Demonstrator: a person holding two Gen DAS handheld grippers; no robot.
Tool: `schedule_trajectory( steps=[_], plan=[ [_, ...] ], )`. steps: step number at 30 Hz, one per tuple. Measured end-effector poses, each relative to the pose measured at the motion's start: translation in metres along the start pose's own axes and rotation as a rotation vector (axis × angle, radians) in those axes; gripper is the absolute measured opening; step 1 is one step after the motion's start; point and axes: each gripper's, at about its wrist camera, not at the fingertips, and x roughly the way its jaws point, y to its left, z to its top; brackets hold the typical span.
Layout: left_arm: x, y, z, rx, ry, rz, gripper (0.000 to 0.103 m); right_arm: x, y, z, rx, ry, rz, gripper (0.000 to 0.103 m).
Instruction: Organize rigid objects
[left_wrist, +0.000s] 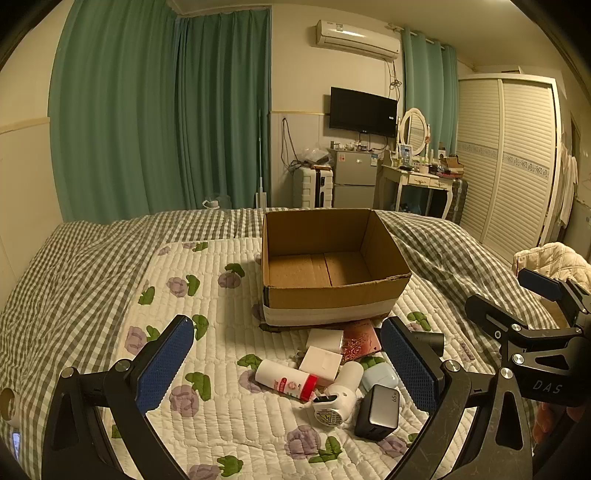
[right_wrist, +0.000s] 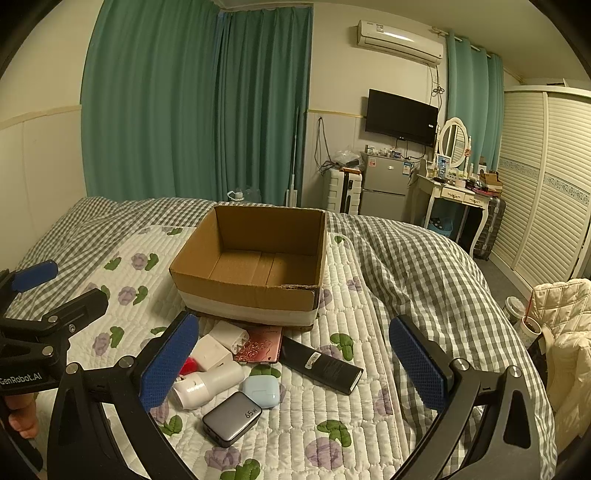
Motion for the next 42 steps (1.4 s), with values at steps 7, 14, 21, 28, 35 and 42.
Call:
schedule_trajectory(
  steps=[7, 14, 21, 28, 35, 42],
  plan=[
    [0.0005, 0.0001, -0.0006, 0.001, 0.004, 0.001, 0.103, 0.0012, 0.0004, -0.0016, -0.002, 0.004, 0.000, 0.103],
    [0.0012, 0.0003, -0.0013, 0.004, 0.002, 0.002, 0.103, 0.0017, 0.0004, -0.0020, -0.002, 0.006, 0.002, 0.103],
    [0.0015, -0.0001, -0.0020, 0.006, 0.003, 0.003, 0.103, 0.0021, 0.0006, -0.0020, -0.003, 0.008, 0.002, 0.103],
    [0.0020, -0.0007, -0.0024, 0.007, 0.004, 0.003, 0.103, 0.0014, 0.0003, -0.0020, -0.004, 0.007, 0.002, 0.103],
    [0.0011, -0.0034, -0.0035, 0.011, 0.012, 0.003, 0.103, 0.0020, 0.0006, -0.0021, -0.006, 0.008, 0.002, 0.103],
    [-0.0052, -0.0015, -0.0012, 0.000, 0.025, 0.006, 0.103, 0.0006, 0.0027, -0.0001, -0.003, 0.015, 0.016, 0.103]
  ],
)
